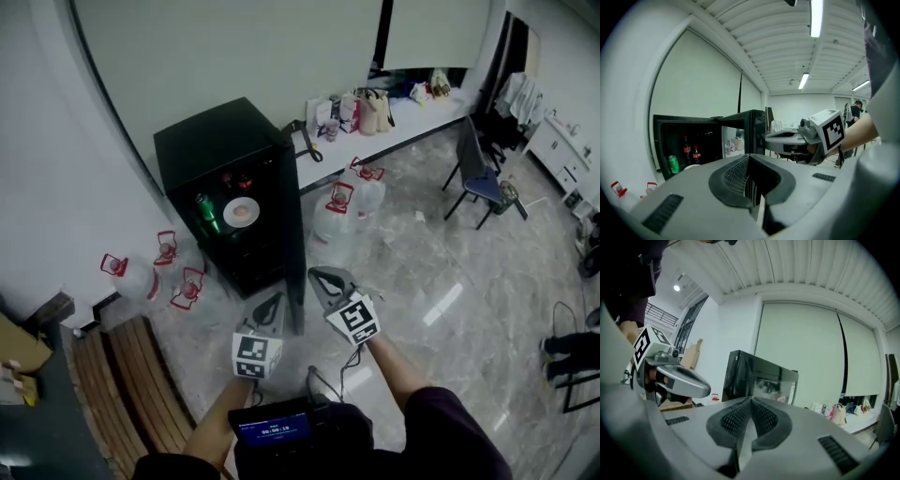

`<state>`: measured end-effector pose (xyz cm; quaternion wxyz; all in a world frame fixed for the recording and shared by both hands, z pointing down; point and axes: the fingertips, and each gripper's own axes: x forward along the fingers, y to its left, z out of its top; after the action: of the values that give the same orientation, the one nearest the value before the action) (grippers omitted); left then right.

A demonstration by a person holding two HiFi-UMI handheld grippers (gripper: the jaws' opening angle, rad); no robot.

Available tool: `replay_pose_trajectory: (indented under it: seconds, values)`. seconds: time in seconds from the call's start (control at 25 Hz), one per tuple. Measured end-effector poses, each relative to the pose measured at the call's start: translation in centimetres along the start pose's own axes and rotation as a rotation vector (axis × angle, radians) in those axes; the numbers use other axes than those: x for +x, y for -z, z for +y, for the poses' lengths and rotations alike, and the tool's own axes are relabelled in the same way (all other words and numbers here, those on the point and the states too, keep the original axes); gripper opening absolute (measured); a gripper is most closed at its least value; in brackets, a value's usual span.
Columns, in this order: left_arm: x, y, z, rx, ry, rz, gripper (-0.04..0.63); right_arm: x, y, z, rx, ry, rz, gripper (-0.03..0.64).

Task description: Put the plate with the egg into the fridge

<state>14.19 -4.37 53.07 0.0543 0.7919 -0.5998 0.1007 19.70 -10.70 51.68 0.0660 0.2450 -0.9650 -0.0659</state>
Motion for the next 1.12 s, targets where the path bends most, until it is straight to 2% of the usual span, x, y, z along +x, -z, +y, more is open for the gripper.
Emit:
replay_pose_trajectory:
  seconds: [0.2,0.44,0.76,0.92,1.12]
  values:
    - [-2.5,0.3,3.9,-0.019,-0.073,-0.013,0.009,3.1,-1.9,4.5,-0.008,-0.064,-0.028,0.006]
    - [-3.6,0.4,7.1,-0.048,-0.123,-0.026,0.009,5.2,-3.3,7.3,-0.003,-0.091,-0.045,0.006]
    - [-3.5,-0.3,9.0,-0.049,-0.143,-0.044,0.009,6.5,-5.2,8.8,-0.024,-0.095,-0.079,0.006]
    - [-3.6,-0.7,9.5,-0.047,-0.148,-0.056,0.009,6.4,-5.8,9.2,0.004,-0.089,-0.052,0.006]
    - [-3.8,-0.7,10.2,-0.054,-0.151,-0.050,0.009,6.9,-6.3,9.4,-0.024,-0.084,-0.095,0.006]
